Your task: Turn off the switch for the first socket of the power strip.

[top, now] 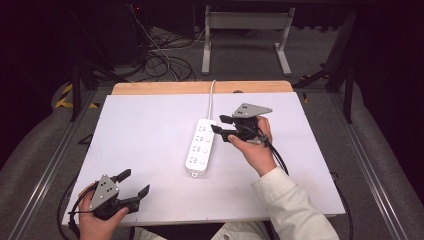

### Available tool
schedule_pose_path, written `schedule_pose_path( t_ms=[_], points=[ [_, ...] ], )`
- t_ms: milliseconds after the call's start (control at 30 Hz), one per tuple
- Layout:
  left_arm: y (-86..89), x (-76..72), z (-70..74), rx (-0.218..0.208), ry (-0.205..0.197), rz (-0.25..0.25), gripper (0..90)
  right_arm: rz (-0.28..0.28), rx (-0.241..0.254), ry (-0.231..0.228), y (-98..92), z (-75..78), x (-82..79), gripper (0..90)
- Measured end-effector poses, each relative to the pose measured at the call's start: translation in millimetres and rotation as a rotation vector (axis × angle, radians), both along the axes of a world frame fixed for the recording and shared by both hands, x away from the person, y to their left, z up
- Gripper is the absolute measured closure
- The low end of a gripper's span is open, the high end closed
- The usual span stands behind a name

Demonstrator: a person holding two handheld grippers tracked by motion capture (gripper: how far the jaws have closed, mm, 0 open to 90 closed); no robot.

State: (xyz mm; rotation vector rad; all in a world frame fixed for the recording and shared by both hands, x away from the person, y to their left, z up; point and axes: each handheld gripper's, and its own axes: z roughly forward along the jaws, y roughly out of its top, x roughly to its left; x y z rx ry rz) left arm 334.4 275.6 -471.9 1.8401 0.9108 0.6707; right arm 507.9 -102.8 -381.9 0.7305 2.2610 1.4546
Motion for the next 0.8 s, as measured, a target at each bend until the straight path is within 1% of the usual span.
schedule_pose_path(
  t_ms=[133, 200, 233, 267, 300, 367, 433, 467, 567, 633, 733, 800],
  points=[
    [-0.9, 1.2, 0.5, -0.002, 0.003, -0.004, 21.2, -0.002, 0.015, 0.002, -15.5, 0.9, -9.9, 40.1],
    [-1.5, 2.1, 0.7, -0.007, 0.003, -0.007, 21.3, -0.007, 0.021, 0.002, -23.2, 1.2, -15.3, 37.1],
    [-2.3, 2.1, 0.6, -0.016, 0.01, -0.009, 21.3, -0.01, 0.024, -0.002, -27.1, 1.5, -18.1, 35.5],
    [-1.8, 2.8, 1.0, -0.005, 0.005, -0.014, 21.3, -0.012, 0.03, -0.004, -31.0, 1.8, -20.8, 34.0],
    [-2.6, 2.8, 1.0, -0.015, 0.01, -0.014, 21.5, -0.013, 0.036, -0.006, -35.0, 1.9, -23.5, 32.8],
    [-3.0, 3.3, 1.2, -0.015, 0.009, -0.017, 21.5, -0.018, 0.046, -0.007, -42.6, 1.7, -28.9, 30.4],
    [-3.0, 4.1, 1.3, -0.014, 0.01, -0.02, 21.5, -0.014, 0.046, -0.001, -49.7, 0.3, -33.8, 26.6],
    [-2.8, 4.7, 1.6, -0.01, 0.006, -0.022, 21.5, -0.009, 0.043, 0.002, -53.0, -0.8, -36.1, 25.4],
    [-3.5, 5.8, 2.9, -0.01, 0.01, -0.029, 21.5, -0.006, 0.05, 0.005, -62.2, -5.6, -43.5, 23.1],
    [-5.3, 6.5, 3.3, -0.02, 0.012, -0.033, 21.5, -0.007, 0.055, 0.005, -67.6, -10.1, -47.9, 22.6],
    [-6.0, 8.3, 3.8, -0.013, 0.007, -0.044, 21.5, -0.005, 0.037, 0.013, -74.6, -16.3, -54.2, 20.3],
    [-6.4, 8.7, 3.8, -0.022, 0.009, -0.046, 21.5, -0.003, 0.03, 0.023, -78.9, -20.9, -58.9, 19.0]
  ],
)
